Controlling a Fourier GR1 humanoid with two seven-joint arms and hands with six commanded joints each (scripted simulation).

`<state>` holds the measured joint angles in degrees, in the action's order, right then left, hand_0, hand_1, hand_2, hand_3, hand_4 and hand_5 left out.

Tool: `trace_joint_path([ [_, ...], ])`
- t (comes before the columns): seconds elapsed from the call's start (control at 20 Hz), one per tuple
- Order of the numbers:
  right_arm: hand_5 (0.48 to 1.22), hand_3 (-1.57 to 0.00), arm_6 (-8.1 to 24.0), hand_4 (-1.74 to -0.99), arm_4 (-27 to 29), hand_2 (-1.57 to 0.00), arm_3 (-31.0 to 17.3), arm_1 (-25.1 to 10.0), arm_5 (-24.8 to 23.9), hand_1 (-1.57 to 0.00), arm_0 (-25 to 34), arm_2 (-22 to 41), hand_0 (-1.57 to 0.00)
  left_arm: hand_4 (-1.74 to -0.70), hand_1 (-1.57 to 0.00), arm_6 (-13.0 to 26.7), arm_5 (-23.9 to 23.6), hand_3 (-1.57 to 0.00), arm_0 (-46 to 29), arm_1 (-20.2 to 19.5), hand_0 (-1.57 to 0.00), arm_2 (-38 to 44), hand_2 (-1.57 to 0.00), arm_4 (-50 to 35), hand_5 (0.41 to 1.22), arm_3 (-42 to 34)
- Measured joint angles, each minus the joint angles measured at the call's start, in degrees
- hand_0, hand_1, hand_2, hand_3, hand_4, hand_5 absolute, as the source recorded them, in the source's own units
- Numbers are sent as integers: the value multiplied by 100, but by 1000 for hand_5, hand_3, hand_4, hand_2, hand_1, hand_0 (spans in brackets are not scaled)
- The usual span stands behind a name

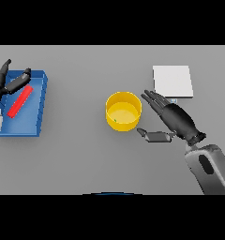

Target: Pick up the red beaker and tilt it to pour out 1 green nut into yellow bowl. Pick up the yellow bowl and place it on the metallic measuring scale.

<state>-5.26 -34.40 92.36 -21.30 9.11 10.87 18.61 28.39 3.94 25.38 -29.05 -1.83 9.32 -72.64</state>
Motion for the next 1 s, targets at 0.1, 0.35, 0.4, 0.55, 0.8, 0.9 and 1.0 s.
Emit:
trace_joint_path([
  [0.1, 635, 1, -94, -1157, -325, 1, -105, -205, 266, 1, 405, 282, 1, -812, -2, 15, 53, -2, -18, -40, -3, 61, -2, -67, 688, 19],
  [0.35, 642, 1, -515, -1156, -1004, 1, -702, -373, 594, 1, 1145, 957, 1, -805, 0, -30, 114, 0, -35, -77, 0, 65, 0, -75, 692, 24],
  [0.4, 639, 1, -591, -1153, -1096, 1, -842, -358, 650, 1, 1263, 1081, 1, -806, 0, 0, 139, 0, 42, -70, 0, 78, 0, -86, 695, 112],
  [0.55, 644, 1, -751, -1157, -1238, 1, -1331, -322, 851, 1, 1712, 1298, 1, -808, 1, -50, 161, 1, -22, -100, 1, 97, 1, -125, 696, -8],
  [0.8, 667, 1, -816, -1162, -1447, 1, -1860, -167, 1296, 1, 2233, 1700, 1, -806, 1, -86, 158, 1, -34, -138, 1, 123, 1, -89, 700, 89],
  [0.9, 673, 1, -799, -1168, -1503, 1, -2063, -101, 1470, 1, 2385, 1829, 1, -805, 1, -90, 151, 1, -18, -100, 1, 112, 1, -85, 702, 140],
  [1.0, 673, 1, -829, -1177, -1552, 1, -2222, -80, 1599, 1, 2549, 1918, 1, -801, 1, -103, 158, 1, -33, -132, 1, 108, 1, -68, 706, 106],
])
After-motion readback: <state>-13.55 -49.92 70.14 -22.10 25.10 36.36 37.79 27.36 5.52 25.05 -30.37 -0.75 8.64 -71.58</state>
